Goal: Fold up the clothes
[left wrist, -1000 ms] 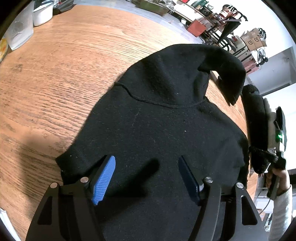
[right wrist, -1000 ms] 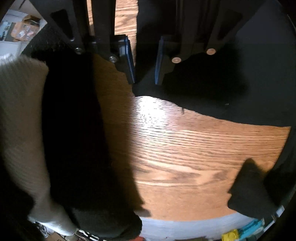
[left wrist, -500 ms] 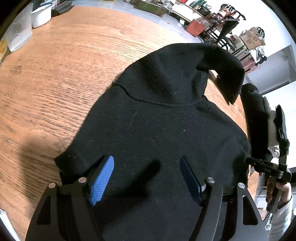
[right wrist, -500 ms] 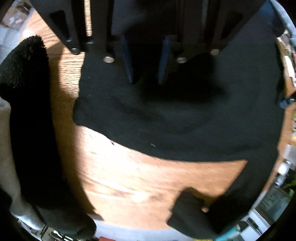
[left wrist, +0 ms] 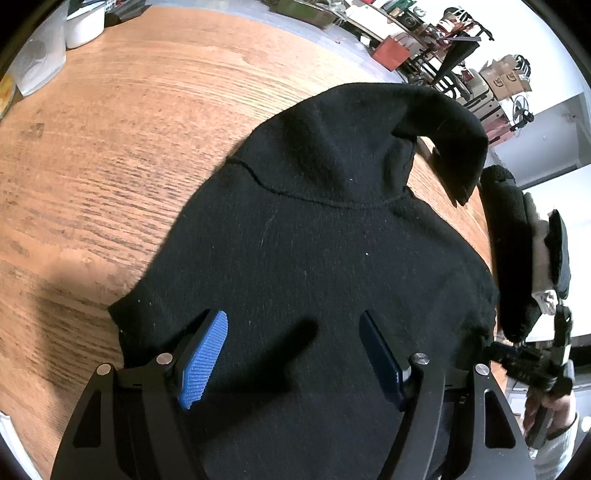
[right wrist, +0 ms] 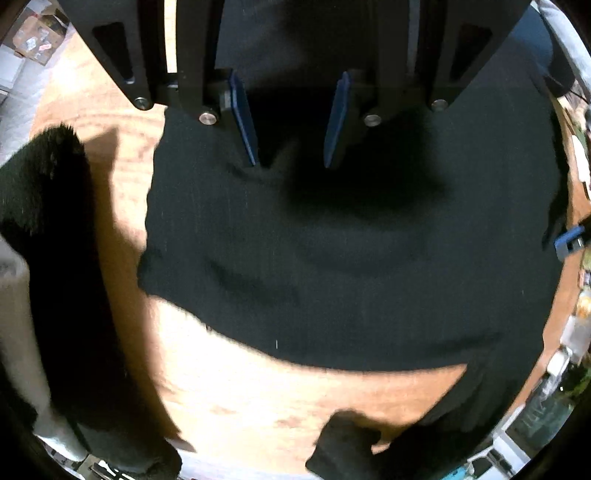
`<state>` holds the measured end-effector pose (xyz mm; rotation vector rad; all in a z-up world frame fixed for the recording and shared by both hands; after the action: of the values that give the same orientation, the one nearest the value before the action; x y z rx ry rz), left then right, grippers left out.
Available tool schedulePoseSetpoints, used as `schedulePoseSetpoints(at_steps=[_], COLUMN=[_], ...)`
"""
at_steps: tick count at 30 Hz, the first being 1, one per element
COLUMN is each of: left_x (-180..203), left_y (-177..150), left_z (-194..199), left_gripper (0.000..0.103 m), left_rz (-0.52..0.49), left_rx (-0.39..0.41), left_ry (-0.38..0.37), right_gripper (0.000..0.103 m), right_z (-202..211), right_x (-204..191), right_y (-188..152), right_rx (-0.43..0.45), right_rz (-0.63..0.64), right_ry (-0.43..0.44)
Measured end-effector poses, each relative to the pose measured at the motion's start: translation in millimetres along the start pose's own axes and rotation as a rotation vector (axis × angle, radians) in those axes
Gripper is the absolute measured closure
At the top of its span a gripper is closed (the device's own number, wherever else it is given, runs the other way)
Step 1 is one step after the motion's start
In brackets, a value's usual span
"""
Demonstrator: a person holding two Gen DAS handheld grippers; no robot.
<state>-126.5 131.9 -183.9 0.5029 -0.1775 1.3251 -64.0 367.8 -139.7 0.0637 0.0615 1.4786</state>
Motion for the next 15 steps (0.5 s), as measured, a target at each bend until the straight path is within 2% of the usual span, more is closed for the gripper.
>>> schedulePoseSetpoints(at_steps=[3,4,5,8,13,15], left_x=[2,2,2,1,0,0], left_y=[-3,-4,-5,-9,-12,-13], left_z=[-1,-1,0,4,8,8], left_gripper=[0.029,0.029,0.029,0.029,0.029,0.029], left_rz=[-0.014,-0.014,-0.012,-0.008,-0.007,-0.008], left_rx=[-0.003,-0.004,-0.006,-0.013,-0.014,-0.018], left_ry=[0.003,0.003,-0.001,-0.009,-0.012,-0.014], right_gripper=[0.066,0.072,0.099,0.098,0.098,0.098], right_z=[-15,-20,-18,-5,13,3], right_x=[2,3,1,-4,-9,-11], right_y=[-19,-24,-26,-40,-60,-71], right_rx=[-0.025,-0.029,-0.012,0.002,0.037,0.011], right_rz=[0.011,0.017,0.032,0.099,0.115,0.122], right_ry=[-0.029,-0.035,-0.042,-0.078,-0.059,-0.052])
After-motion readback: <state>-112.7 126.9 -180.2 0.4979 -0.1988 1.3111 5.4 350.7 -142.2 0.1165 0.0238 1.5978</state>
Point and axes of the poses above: each gripper's, at about its wrist camera, not at the fingertips, and z roughly against the way its jaws point, x to its right, y to its top, the point moved 8 cm from there along -z, roughly the way its jaws point, and after that the axes turned 4 degrees about x, right-handed, at the moved point
